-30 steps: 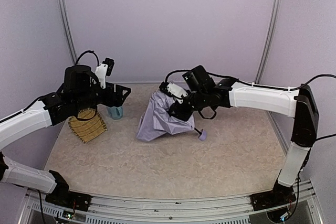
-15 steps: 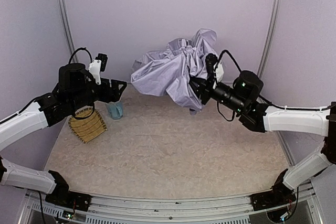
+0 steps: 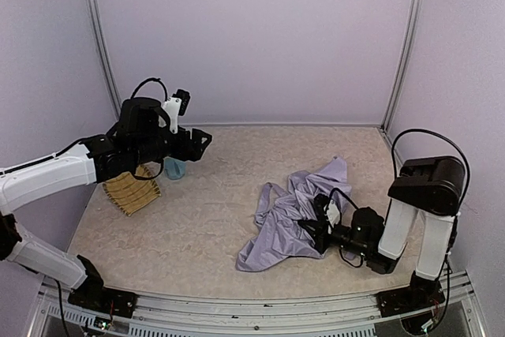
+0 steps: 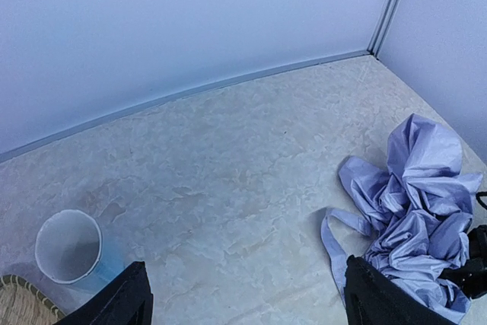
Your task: Put away the umbrella
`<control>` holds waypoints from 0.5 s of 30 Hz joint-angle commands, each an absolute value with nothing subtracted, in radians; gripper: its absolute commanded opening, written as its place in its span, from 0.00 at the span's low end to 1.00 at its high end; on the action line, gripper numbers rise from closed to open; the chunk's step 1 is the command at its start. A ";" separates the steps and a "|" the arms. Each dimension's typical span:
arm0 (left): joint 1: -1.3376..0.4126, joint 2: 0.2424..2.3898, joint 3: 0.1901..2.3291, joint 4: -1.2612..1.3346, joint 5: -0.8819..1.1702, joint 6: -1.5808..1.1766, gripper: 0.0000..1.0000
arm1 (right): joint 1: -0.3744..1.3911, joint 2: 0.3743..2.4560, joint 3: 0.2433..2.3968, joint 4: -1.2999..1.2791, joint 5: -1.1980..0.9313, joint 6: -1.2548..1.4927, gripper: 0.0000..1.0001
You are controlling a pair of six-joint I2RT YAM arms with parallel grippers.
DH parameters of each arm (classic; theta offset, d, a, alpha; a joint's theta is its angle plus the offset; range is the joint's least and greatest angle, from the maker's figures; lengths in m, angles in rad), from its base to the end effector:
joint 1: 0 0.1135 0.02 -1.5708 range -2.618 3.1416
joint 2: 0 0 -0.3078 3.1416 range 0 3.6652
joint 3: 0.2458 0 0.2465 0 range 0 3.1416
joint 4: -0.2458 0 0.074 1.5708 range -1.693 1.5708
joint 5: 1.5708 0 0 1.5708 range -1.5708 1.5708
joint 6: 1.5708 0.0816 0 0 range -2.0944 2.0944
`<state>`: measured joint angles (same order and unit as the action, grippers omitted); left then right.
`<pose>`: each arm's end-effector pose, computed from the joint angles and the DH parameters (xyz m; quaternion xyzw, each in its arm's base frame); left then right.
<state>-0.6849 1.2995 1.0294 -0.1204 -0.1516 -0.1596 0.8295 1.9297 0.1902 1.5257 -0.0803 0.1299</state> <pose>0.2610 -0.1973 0.3452 0.1744 0.8110 -0.1700 0.5319 0.1970 0.2249 0.1230 -0.2903 0.7221 0.3171 0.5419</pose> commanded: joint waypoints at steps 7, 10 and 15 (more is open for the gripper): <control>-0.721 1.326 1.051 -0.084 -0.061 -0.101 0.85 | 0.832 1.502 0.552 1.022 -0.144 -0.094 0.00; -0.740 1.332 1.025 -0.012 0.125 -0.082 0.86 | 0.832 1.467 0.677 0.927 -0.210 -0.155 0.00; -0.787 1.301 1.039 0.129 0.315 -0.015 0.96 | 0.833 1.423 0.826 0.811 -0.298 -0.214 0.00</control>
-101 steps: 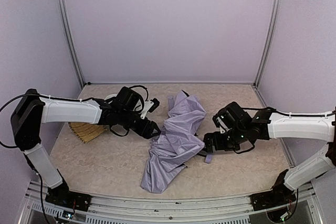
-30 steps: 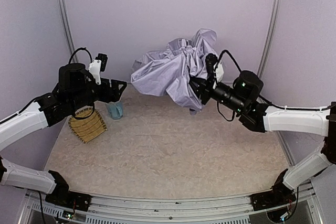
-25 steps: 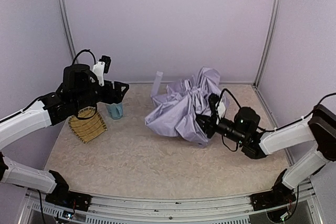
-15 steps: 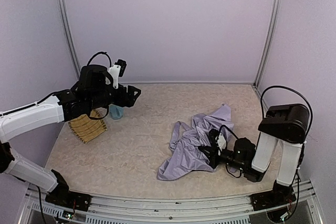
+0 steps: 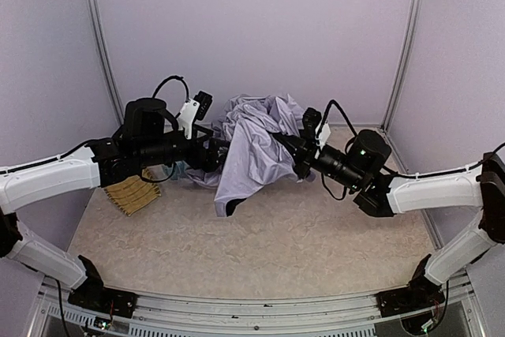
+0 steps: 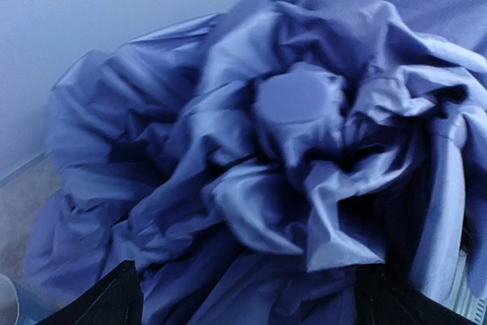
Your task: Put away the umbrella
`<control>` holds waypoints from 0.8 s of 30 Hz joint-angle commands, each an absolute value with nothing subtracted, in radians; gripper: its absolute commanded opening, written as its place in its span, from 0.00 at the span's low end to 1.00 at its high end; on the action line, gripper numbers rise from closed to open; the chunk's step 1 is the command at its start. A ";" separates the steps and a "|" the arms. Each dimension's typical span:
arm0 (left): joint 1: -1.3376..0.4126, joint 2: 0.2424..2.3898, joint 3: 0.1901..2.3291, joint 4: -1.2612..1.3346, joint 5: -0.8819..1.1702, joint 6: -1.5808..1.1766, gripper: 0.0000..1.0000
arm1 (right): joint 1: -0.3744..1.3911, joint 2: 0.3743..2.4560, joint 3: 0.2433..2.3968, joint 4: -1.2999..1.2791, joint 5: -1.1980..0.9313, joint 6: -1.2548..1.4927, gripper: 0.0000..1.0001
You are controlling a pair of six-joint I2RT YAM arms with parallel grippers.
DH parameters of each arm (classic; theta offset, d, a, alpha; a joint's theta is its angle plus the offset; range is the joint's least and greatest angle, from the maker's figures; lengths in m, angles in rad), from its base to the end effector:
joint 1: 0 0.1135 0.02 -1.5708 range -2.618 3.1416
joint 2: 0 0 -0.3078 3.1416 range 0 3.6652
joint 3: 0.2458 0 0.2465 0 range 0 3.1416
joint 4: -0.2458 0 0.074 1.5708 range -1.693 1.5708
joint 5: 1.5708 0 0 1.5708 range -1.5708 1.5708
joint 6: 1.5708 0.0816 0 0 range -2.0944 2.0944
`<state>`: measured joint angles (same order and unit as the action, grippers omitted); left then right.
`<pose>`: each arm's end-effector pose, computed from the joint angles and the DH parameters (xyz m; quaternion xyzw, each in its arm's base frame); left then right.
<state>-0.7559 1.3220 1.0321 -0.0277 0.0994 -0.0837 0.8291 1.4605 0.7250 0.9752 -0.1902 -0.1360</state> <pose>0.2403 -0.2377 0.3525 0.2943 0.7541 -0.2755 0.5184 0.2273 0.2710 0.3401 -0.3514 0.5099 0.3211 0.7166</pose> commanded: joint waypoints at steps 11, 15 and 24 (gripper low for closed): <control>-0.730 1.306 1.005 0.358 0.556 -0.121 0.99 | 0.896 1.368 0.935 0.739 -0.427 -0.195 0.00; -0.745 1.226 0.927 0.438 0.562 -0.105 0.99 | 0.904 1.371 0.922 0.769 -0.432 -0.197 0.00; -0.695 1.253 0.929 0.495 0.614 -0.180 0.98 | 0.926 1.399 0.946 0.747 -0.497 -0.250 0.00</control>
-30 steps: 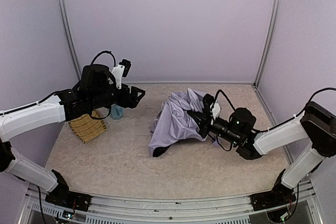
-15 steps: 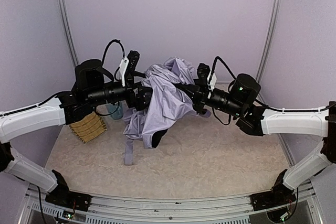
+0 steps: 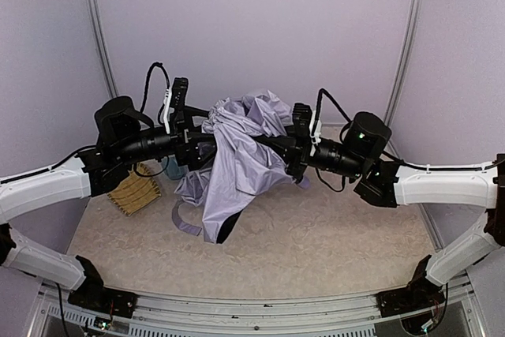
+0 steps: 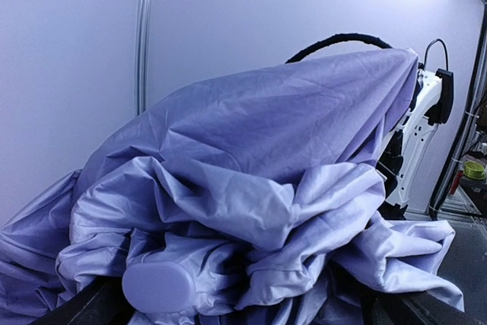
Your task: Put away the umbrella
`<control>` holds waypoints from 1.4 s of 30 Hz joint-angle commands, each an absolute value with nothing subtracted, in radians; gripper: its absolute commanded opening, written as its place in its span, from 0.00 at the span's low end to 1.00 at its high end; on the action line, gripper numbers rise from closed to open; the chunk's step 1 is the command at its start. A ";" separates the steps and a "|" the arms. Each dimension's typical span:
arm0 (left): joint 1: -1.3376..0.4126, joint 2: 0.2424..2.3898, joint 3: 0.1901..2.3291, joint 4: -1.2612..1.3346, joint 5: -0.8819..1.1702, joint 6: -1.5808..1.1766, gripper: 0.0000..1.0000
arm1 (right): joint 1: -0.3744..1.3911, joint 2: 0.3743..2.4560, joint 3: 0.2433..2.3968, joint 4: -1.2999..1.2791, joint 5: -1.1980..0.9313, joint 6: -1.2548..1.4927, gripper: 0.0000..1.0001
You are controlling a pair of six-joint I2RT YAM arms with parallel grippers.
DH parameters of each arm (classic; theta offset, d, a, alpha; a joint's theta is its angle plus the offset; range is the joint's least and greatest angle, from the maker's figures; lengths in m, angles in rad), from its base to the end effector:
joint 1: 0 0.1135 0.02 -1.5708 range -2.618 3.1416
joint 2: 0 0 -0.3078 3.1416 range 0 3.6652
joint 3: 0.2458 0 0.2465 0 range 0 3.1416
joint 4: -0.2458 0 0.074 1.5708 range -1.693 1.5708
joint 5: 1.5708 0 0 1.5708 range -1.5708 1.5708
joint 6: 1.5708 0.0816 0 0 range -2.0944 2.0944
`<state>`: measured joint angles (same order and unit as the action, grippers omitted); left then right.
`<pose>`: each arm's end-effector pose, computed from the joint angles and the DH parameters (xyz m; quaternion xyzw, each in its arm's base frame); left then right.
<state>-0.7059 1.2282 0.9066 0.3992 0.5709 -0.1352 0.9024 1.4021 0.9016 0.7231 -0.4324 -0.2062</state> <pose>0.2032 -0.2312 0.3958 0.3818 0.5671 -0.4621 0.5649 0.1909 0.2969 0.3875 -0.4634 0.4302 0.3862 0.6716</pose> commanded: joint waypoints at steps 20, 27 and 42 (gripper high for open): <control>-0.737 1.299 0.927 0.324 0.405 -0.021 0.00 | 0.857 1.359 0.805 0.621 -0.376 -0.271 0.43; -0.811 1.399 1.127 0.137 0.096 0.092 0.00 | 0.821 1.189 0.695 0.555 -0.139 -0.238 1.00; -0.776 1.726 1.484 -0.280 0.041 -0.005 0.00 | 0.795 0.875 0.596 0.375 0.055 -0.233 1.00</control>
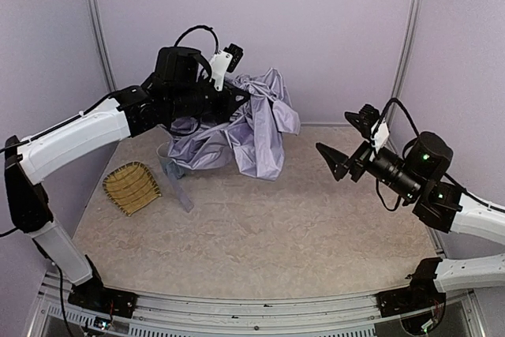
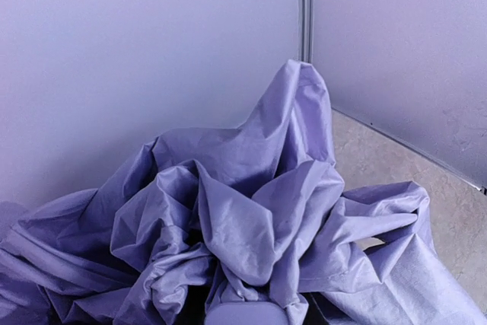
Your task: Put away the umbrella
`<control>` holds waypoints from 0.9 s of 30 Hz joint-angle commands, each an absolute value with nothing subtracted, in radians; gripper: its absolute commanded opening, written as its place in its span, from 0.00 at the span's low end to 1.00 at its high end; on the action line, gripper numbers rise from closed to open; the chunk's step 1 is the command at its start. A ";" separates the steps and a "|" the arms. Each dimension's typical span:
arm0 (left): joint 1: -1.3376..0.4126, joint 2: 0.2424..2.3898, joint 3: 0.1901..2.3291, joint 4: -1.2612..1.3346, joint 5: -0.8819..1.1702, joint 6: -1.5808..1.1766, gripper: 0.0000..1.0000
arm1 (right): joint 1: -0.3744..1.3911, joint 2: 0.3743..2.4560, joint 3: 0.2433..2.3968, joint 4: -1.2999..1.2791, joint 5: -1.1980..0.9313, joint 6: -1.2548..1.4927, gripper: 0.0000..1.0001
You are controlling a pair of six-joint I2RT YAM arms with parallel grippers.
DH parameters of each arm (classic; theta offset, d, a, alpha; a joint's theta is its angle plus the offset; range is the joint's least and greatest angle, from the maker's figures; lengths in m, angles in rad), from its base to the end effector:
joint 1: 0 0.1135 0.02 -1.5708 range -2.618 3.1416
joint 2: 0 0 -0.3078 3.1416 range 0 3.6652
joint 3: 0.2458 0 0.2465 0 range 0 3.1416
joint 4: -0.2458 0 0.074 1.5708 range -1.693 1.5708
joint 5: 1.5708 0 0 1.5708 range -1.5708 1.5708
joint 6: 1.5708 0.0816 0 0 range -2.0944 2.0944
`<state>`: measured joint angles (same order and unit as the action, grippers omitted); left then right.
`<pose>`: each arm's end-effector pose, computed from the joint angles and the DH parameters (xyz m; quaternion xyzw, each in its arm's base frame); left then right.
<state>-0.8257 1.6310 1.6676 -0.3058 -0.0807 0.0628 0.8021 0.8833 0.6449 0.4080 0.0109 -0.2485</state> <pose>0.2930 -0.3079 0.4481 0.3196 0.7283 -0.1956 0.5738 0.1567 0.1608 0.3795 -0.3197 0.5598 0.2055 0.7363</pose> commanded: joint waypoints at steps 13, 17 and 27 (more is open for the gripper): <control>-0.756 1.841 1.180 0.032 0.235 0.020 0.00 | 0.792 1.001 0.619 0.404 -0.010 -0.204 1.00; -0.743 1.685 1.202 0.042 0.290 -0.004 0.00 | 0.788 1.000 0.662 0.329 -0.054 -0.206 1.00; -0.798 1.267 0.879 0.522 0.530 0.015 0.00 | 0.787 1.083 1.017 -0.066 -0.411 -0.252 1.00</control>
